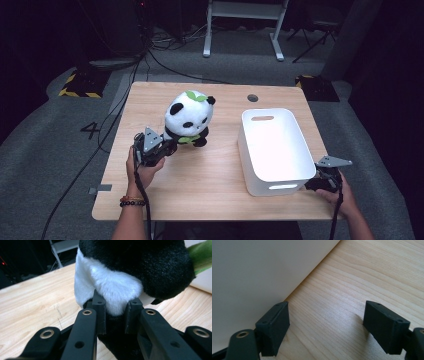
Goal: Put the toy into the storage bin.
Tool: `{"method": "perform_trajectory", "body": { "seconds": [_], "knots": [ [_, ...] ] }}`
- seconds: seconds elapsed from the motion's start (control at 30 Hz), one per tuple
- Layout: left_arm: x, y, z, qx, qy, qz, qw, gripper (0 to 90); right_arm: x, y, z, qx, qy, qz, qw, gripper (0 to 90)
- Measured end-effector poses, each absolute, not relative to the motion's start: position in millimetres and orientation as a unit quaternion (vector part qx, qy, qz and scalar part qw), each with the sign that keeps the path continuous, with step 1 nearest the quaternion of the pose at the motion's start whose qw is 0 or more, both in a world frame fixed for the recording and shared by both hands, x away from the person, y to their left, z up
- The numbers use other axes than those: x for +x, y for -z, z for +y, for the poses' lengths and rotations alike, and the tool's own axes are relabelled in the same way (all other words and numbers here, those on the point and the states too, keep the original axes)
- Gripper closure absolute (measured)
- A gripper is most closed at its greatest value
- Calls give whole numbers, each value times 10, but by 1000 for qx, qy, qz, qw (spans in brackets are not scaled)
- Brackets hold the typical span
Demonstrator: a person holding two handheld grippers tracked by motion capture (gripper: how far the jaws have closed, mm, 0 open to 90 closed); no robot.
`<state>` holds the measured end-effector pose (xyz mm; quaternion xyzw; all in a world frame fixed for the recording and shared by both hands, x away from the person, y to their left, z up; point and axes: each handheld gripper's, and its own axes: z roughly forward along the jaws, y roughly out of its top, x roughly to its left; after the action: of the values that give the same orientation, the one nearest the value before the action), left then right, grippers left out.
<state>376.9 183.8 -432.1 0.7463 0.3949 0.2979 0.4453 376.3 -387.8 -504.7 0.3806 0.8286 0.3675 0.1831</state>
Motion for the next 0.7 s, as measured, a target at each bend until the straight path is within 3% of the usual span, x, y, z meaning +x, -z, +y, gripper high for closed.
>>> {"method": "perform_trajectory", "body": {
  "seconds": [0.7],
  "knots": [
    [3741, 4046, 1512, 740, -317, 355, 476, 773, 3762, 5047, -3877, 381, -368, 828, 184, 211]
  ]
}}
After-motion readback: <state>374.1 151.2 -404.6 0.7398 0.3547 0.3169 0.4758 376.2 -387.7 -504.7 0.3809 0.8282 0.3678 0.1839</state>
